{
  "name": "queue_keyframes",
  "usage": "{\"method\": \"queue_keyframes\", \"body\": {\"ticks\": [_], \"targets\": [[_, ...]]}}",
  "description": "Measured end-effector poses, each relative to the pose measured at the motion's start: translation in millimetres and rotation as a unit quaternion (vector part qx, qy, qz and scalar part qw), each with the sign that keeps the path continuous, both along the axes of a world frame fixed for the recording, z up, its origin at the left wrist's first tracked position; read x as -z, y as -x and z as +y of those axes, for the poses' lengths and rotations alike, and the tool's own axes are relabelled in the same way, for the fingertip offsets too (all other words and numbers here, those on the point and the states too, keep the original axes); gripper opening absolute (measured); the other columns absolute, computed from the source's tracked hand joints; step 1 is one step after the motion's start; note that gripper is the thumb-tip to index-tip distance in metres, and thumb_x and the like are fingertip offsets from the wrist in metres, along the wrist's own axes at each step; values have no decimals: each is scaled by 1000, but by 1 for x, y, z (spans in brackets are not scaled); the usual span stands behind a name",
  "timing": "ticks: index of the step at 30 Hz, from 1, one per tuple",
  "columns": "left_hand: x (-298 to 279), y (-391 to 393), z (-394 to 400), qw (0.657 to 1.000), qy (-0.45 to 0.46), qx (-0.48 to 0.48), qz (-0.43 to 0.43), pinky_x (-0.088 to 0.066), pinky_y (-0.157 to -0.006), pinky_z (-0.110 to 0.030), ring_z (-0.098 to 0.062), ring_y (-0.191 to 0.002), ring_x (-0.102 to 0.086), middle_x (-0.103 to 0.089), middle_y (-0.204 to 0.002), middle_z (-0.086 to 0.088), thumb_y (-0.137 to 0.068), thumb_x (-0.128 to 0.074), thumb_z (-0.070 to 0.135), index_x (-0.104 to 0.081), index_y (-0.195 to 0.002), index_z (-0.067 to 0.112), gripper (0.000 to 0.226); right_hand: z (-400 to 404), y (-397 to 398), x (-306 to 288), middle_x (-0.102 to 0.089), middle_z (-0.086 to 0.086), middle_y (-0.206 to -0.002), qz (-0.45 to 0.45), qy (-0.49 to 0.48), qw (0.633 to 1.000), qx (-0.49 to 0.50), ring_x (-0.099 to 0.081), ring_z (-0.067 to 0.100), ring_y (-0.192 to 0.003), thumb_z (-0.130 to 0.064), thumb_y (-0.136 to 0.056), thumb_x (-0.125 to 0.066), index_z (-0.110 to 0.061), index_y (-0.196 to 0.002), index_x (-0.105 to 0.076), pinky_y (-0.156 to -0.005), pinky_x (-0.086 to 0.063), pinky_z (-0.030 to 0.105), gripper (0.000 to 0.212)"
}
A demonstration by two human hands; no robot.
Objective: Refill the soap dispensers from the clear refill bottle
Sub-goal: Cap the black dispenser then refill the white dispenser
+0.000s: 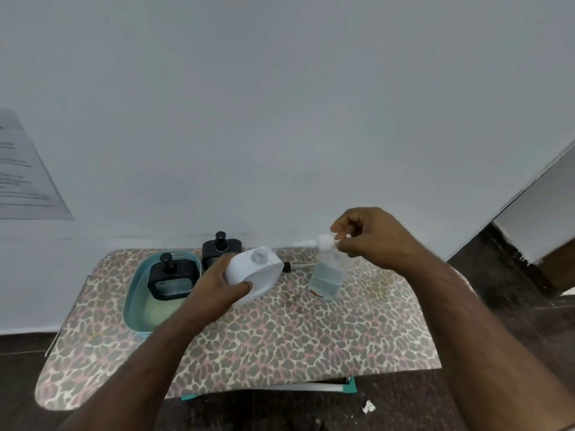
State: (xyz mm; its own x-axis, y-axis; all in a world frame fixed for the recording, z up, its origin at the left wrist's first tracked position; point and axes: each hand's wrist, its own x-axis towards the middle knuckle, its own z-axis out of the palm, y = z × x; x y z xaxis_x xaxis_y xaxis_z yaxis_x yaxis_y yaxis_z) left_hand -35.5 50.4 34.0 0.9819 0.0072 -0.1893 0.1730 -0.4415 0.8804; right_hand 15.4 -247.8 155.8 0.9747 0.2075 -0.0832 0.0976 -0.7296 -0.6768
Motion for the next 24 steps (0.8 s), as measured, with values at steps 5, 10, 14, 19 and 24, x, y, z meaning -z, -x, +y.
{"method": "queue_keyframes", "body": {"ticks": [5, 10, 14, 19, 24], "targets": [[28, 4, 10, 996, 44, -77, 19, -61, -90, -53, -20, -108, -66, -66, -123, 3, -89, -76, 15, -54, -134, 33, 53, -11, 6, 111, -73, 11, -76, 95, -54, 986, 125, -74, 31, -69, -6, -75, -74, -16, -82, -72, -69, -63, 53, 13], [47, 1, 4, 991, 63, -104, 54, -63, -85, -54, -20, -103, -68, -66, -117, 4, -89, -77, 14, -54, -134, 29, 52, 21, 26, 227, -71, 2, -84, 160, -35, 977, 137, -67, 23, -83, -11, -80, -76, -16, -89, -72, -65, -46, 26, 11], [60, -1, 0, 992, 49, -95, 67, -65, -81, -50, -20, -103, -70, -68, -119, 4, -88, -78, 15, -55, -135, 33, 56, 40, 26, 275, -69, -4, -89, 179, -33, 976, 119, -64, 15, -87, -11, -82, -76, -19, -91, -69, -65, -41, 13, 14], [70, -10, -2, 992, 35, -91, 76, -64, -74, -39, -21, -104, -68, -66, -119, 2, -88, -77, 14, -53, -132, 34, 54, 42, 15, 291, -73, 2, -95, 201, -52, 968, 139, -68, 20, -88, -17, -80, -82, -15, -99, -69, -75, -53, 29, 23], [69, -17, -10, 993, 32, -80, 79, -62, -71, -32, -15, -104, -67, -66, -119, 8, -88, -76, 12, -53, -126, 38, 52, 7, 24, 267, -63, 1, -81, 151, -139, 923, 326, -63, 22, -72, -26, -76, -87, -18, -93, -56, -59, -45, 27, 36]]}}
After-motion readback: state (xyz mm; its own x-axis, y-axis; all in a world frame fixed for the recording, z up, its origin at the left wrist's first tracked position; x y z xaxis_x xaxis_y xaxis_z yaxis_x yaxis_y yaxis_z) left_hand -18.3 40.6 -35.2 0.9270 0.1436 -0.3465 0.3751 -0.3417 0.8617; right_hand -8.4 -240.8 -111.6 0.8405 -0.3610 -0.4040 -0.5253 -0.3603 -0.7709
